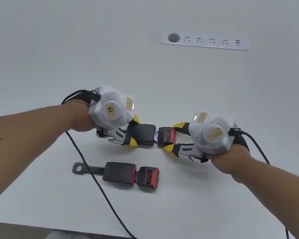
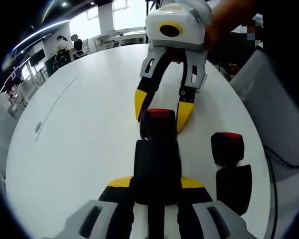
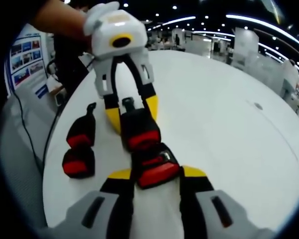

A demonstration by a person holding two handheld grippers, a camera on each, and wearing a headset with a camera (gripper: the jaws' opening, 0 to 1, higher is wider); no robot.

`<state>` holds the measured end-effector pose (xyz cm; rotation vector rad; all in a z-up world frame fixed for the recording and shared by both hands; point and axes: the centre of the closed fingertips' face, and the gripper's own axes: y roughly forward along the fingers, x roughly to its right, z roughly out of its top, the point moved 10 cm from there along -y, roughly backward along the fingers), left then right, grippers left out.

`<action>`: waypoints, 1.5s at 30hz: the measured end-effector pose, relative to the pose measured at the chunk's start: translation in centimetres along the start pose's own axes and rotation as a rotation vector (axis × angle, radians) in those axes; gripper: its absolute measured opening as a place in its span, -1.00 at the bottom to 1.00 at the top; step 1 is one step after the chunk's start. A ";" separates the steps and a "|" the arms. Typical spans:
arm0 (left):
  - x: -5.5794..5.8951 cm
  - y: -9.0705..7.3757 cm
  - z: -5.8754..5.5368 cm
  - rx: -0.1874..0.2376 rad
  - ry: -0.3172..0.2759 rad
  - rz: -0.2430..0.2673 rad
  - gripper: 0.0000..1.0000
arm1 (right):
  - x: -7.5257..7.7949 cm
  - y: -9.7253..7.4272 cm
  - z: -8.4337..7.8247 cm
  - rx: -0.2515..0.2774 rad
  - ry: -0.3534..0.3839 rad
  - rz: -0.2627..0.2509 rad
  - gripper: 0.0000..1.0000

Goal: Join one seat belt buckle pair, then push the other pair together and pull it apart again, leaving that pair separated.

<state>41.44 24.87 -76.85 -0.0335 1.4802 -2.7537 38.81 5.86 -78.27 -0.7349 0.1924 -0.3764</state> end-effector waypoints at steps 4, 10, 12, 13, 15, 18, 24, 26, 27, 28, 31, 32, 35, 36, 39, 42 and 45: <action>0.0 0.0 -0.1 0.009 -0.010 0.004 -0.32 | 0.3 -0.7 -0.5 -0.001 -0.001 -0.002 -0.30; 0.0 -0.1 -0.1 0.012 -0.014 0.004 -0.32 | 0.5 -1.2 -1.1 0.010 -0.020 0.014 -0.31; 0.0 -0.1 -0.1 0.014 -0.015 0.004 -0.32 | 0.5 -1.4 -1.3 0.008 -0.027 0.017 -0.31; 0.0 -0.1 -0.1 0.014 -0.016 0.004 -0.32 | 0.6 -1.5 -1.4 0.006 -0.025 0.017 -0.31; -0.1 0.0 -0.1 0.017 -0.014 0.003 -0.31 | 0.7 -1.8 -1.9 0.013 -0.019 0.014 -0.30; -0.1 0.0 -0.2 0.018 -0.020 0.004 -0.31 | 1.0 -2.5 -2.5 0.023 -0.016 0.014 -0.31; 0.0 0.0 -0.2 0.019 -0.027 0.007 -0.31 | 1.8 -4.1 -4.0 0.012 -0.007 0.003 -0.31; 0.0 0.0 -0.2 0.022 -0.027 0.005 -0.31 | 2.1 -4.5 -4.7 0.015 0.003 -0.002 -0.31; 0.0 0.0 -0.2 0.022 -0.026 0.005 -0.31 | 2.3 -4.8 -5.0 0.006 0.013 -0.007 -0.31; 0.1 0.0 -0.1 0.022 -0.027 0.005 -0.31 | 2.4 -4.9 -5.2 0.007 0.014 -0.006 -0.31; 0.1 0.0 -0.1 0.021 -0.031 0.006 -0.31 | 2.8 -5.7 -6.0 0.005 0.012 -0.009 -0.30; 0.1 0.0 -0.1 0.019 -0.031 0.006 -0.31 | 2.8 -6.0 -6.2 0.007 0.013 -0.008 -0.30; 0.1 0.0 -0.1 0.014 -0.029 0.006 -0.31 | 3.0 -6.8 -7.1 0.004 0.015 -0.008 -0.30; 0.1 0.0 -0.1 0.015 -0.029 0.006 -0.31 | 3.2 -7.0 -7.4 0.004 0.012 -0.010 -0.30; 0.2 0.0 -0.1 0.017 -0.034 0.007 -0.31 | 3.4 -7.6 -8.0 0.002 0.012 -0.007 -0.30; 0.3 -0.1 0.0 0.014 -0.036 0.007 -0.31 | 3.6 -8.6 -8.8 -0.002 0.021 -0.015 -0.30; 0.4 -0.1 0.0 0.012 -0.037 0.007 -0.30 | 3.9 -9.3 -9.6 -0.004 0.021 -0.017 -0.30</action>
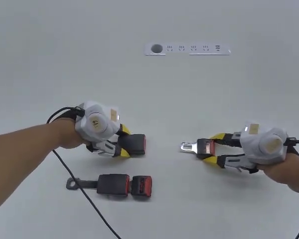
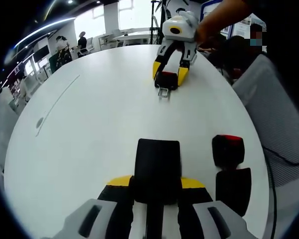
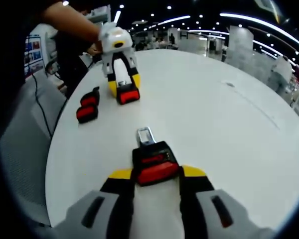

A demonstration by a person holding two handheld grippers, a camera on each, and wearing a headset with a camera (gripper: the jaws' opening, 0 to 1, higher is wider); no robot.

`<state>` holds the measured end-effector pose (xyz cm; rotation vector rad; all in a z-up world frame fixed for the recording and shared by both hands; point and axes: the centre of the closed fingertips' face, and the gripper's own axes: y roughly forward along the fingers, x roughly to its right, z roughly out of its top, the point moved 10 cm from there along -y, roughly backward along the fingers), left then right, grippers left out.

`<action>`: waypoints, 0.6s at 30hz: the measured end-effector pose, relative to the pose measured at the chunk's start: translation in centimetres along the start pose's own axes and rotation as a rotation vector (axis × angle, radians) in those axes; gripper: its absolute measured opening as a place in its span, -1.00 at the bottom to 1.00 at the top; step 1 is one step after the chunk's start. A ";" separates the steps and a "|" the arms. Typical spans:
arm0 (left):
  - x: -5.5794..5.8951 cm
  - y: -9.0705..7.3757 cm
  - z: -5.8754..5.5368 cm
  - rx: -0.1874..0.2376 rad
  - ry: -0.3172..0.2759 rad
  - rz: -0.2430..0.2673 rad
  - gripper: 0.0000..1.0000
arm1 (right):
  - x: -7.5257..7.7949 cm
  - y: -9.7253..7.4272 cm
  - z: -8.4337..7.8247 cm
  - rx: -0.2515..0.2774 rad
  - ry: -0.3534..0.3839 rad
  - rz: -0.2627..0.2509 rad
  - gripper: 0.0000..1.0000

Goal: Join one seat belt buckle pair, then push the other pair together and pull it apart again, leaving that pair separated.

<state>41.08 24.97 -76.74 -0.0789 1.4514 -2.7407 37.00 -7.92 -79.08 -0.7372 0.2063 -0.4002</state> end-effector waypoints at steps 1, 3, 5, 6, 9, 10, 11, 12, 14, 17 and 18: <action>0.0 0.0 0.0 0.000 -0.002 0.000 -0.30 | 0.0 -0.2 -0.3 -0.005 0.005 0.000 -0.30; 0.0 0.0 0.0 -0.001 -0.002 0.000 -0.30 | 0.2 -0.5 -0.7 -0.011 0.007 -0.003 -0.30; 0.0 0.0 0.0 -0.002 -0.003 0.000 -0.30 | 0.4 -0.7 -1.1 -0.020 0.016 -0.005 -0.29; 0.0 -0.1 0.0 -0.003 -0.001 0.000 -0.30 | 0.4 -1.0 -1.0 -0.019 0.015 -0.007 -0.29; 0.0 -0.1 0.1 -0.009 0.001 -0.001 -0.30 | 0.5 -1.5 -1.1 -0.022 0.023 -0.006 -0.29; 0.0 -0.1 0.1 -0.010 -0.002 -0.001 -0.30 | 0.5 -1.6 -1.1 -0.028 0.020 -0.007 -0.29; 0.0 -0.1 0.1 -0.009 -0.003 -0.001 -0.30 | 0.5 -1.7 -1.2 -0.032 0.017 -0.007 -0.29; 0.0 -0.1 0.1 -0.009 -0.007 0.000 -0.30 | 0.5 -1.8 -1.1 -0.035 0.012 -0.008 -0.29; 0.1 -0.1 0.1 -0.009 -0.009 0.002 -0.30 | 0.4 -1.9 -0.8 -0.043 0.014 -0.012 -0.29; 0.1 -0.1 0.2 -0.009 -0.008 0.002 -0.30 | 0.4 -1.9 -0.3 -0.057 -0.005 -0.014 -0.28; 0.1 -0.1 0.2 -0.014 -0.014 0.002 -0.30 | 0.3 -2.1 -0.1 -0.059 -0.007 -0.013 -0.27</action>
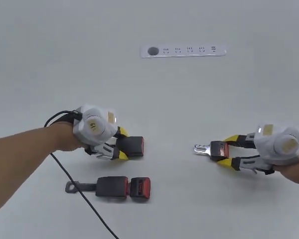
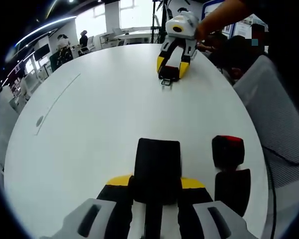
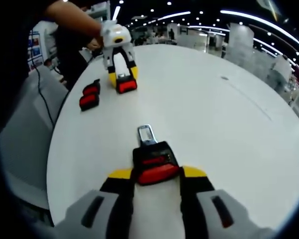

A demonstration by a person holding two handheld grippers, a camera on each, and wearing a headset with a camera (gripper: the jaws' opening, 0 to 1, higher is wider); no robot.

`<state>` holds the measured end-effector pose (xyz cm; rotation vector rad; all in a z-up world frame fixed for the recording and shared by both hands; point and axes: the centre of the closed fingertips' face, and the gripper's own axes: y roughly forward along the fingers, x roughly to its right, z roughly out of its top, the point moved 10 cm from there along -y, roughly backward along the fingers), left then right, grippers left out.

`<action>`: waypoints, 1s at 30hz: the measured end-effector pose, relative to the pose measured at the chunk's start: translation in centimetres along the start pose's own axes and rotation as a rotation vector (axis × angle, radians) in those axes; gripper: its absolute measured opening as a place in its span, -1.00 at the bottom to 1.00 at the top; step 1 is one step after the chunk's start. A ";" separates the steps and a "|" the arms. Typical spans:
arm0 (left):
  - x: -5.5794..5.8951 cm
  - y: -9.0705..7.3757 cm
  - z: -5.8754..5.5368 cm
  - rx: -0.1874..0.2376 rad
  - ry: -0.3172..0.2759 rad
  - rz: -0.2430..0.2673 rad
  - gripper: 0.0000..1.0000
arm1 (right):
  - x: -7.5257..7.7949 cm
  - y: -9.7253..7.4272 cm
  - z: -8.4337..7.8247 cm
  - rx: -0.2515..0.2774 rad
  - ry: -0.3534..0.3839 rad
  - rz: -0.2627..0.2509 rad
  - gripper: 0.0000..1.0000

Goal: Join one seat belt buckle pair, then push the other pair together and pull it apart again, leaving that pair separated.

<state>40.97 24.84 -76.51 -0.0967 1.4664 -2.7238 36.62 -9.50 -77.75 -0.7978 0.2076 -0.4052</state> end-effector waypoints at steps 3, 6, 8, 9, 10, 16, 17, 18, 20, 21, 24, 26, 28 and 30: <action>0.8 0.1 0.3 -0.020 -0.005 -0.081 0.02 | -0.4 -0.3 0.4 -0.017 -0.007 0.016 0.03; 0.3 -0.2 0.4 -0.013 -0.100 0.018 0.40 | -0.6 -1.2 0.9 0.047 0.033 -0.036 0.29; 0.1 -0.6 0.7 0.036 -0.135 0.037 0.47 | -0.6 -1.6 0.9 0.077 0.065 -0.073 0.43; 0.0 -0.9 1.0 0.069 -0.158 0.051 0.49 | -0.7 -1.8 0.8 0.090 0.099 -0.098 0.54; 0.0 -1.1 1.1 0.076 -0.162 0.064 0.54 | -0.8 -1.9 0.7 0.090 0.122 -0.118 0.64; -0.1 -2.4 2.3 0.194 -0.266 0.206 1.00 | -1.5 -2.7 1.0 0.131 0.208 -0.201 0.82; 0.2 -2.8 2.3 0.206 -0.292 0.228 1.00 | -1.6 -2.8 1.2 0.140 0.211 -0.212 0.83; 0.4 -3.1 2.3 0.209 -0.291 0.240 0.99 | -1.8 -3.0 1.4 0.150 0.203 -0.231 0.83; 1.3 -3.8 2.2 0.216 -0.290 0.253 1.00 | -1.7 -2.8 1.1 0.160 0.212 -0.245 0.83; 1.7 -4.4 2.2 0.228 -0.301 0.269 1.00 | -1.8 -2.9 1.3 0.168 0.220 -0.249 0.83; 3.0 -5.9 2.1 0.280 -0.314 0.314 1.00 | -2.7 -3.5 2.0 0.180 0.189 -0.259 0.85; 4.1 -6.8 1.8 0.305 -0.321 0.322 1.00 | -3.5 -4.0 2.4 0.194 0.180 -0.259 0.85; 5.4 -7.6 1.4 0.326 -0.314 0.315 1.00 | -4.2 -4.4 2.9 0.209 0.172 -0.266 0.85; 6.5 -8.2 0.7 0.327 -0.314 0.313 1.00 | -4.9 -4.5 3.2 0.223 0.167 -0.267 0.85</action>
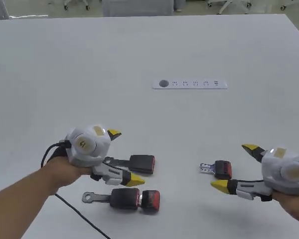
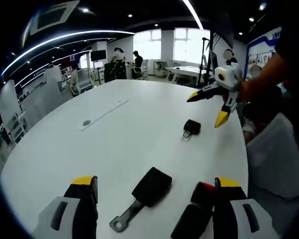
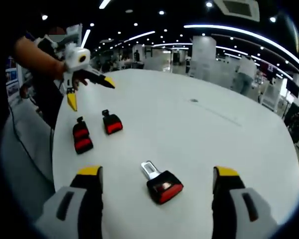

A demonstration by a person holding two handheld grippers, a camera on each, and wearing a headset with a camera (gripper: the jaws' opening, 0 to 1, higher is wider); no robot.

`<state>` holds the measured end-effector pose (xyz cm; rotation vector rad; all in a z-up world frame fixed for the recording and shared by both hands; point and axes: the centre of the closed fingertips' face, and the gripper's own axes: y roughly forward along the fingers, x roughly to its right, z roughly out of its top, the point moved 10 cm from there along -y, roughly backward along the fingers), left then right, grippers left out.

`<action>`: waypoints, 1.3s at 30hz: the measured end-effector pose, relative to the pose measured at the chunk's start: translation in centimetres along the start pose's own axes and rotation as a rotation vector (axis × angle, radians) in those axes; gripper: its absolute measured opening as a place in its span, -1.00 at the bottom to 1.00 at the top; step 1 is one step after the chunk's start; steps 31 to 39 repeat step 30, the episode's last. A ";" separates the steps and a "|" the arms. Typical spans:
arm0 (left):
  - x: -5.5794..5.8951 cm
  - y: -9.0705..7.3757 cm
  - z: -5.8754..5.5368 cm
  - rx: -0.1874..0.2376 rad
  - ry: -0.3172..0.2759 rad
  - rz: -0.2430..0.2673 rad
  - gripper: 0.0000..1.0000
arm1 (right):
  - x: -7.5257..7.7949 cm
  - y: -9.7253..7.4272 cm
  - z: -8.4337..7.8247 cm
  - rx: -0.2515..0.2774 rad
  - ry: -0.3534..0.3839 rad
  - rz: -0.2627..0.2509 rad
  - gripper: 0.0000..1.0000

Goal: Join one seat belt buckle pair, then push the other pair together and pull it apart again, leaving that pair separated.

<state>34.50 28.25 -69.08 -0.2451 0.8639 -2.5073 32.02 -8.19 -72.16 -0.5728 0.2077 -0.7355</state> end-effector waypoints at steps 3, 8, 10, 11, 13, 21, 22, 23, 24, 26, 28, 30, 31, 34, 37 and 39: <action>0.7 -1.8 -0.6 0.034 -0.016 0.033 1.00 | -1.4 -0.5 0.0 0.008 -0.019 0.003 0.86; 1.9 -4.5 -2.3 0.046 -0.048 0.107 1.00 | -3.7 -1.5 0.3 0.032 -0.040 0.002 0.86; 2.5 -5.4 -3.1 0.076 -0.089 0.119 1.00 | -4.6 -2.1 0.2 0.038 -0.061 0.015 0.86; 2.8 -5.8 -3.5 0.078 -0.100 0.126 1.00 | -5.0 -2.3 0.1 0.042 -0.069 0.021 0.86; 3.2 -6.4 -4.0 0.080 -0.109 0.134 1.00 | -5.4 -2.7 -0.2 0.039 -0.071 0.026 0.87; 5.0 -7.9 -4.9 0.099 -0.126 0.144 1.00 | -7.2 -4.4 -1.5 0.041 -0.035 -0.009 0.90; 5.2 -7.9 -4.9 0.103 -0.126 0.144 1.00 | -7.3 -4.5 -1.7 0.036 -0.033 -0.011 0.90; 5.4 -8.0 -4.9 0.105 -0.123 0.145 1.00 | -7.5 -4.7 -1.9 0.037 -0.033 -0.012 0.90; 5.6 -8.0 -4.9 0.107 -0.113 0.146 1.00 | -7.6 -4.8 -1.9 0.038 -0.029 -0.013 0.90; 5.8 -8.0 -4.9 0.101 -0.102 0.142 1.00 | -7.8 -5.1 -2.1 0.040 -0.018 -0.015 0.90; 6.2 -8.0 -4.9 0.102 -0.096 0.130 1.00 | -8.0 -5.3 -2.2 0.042 -0.011 -0.022 0.90; 6.3 -7.9 -4.9 0.104 -0.093 0.123 1.00 | -8.1 -5.6 -2.3 0.043 -0.009 -0.025 0.90; 6.3 -7.9 -4.9 0.104 -0.093 0.123 1.00 | -8.1 -5.6 -2.3 0.043 -0.009 -0.025 0.90; 6.3 -7.9 -4.9 0.104 -0.093 0.123 1.00 | -8.1 -5.6 -2.3 0.043 -0.009 -0.025 0.90; 6.3 -7.9 -4.9 0.104 -0.093 0.123 1.00 | -8.1 -5.6 -2.3 0.043 -0.009 -0.025 0.90; 6.3 -7.9 -4.9 0.104 -0.093 0.123 1.00 | -8.1 -5.6 -2.3 0.043 -0.009 -0.025 0.90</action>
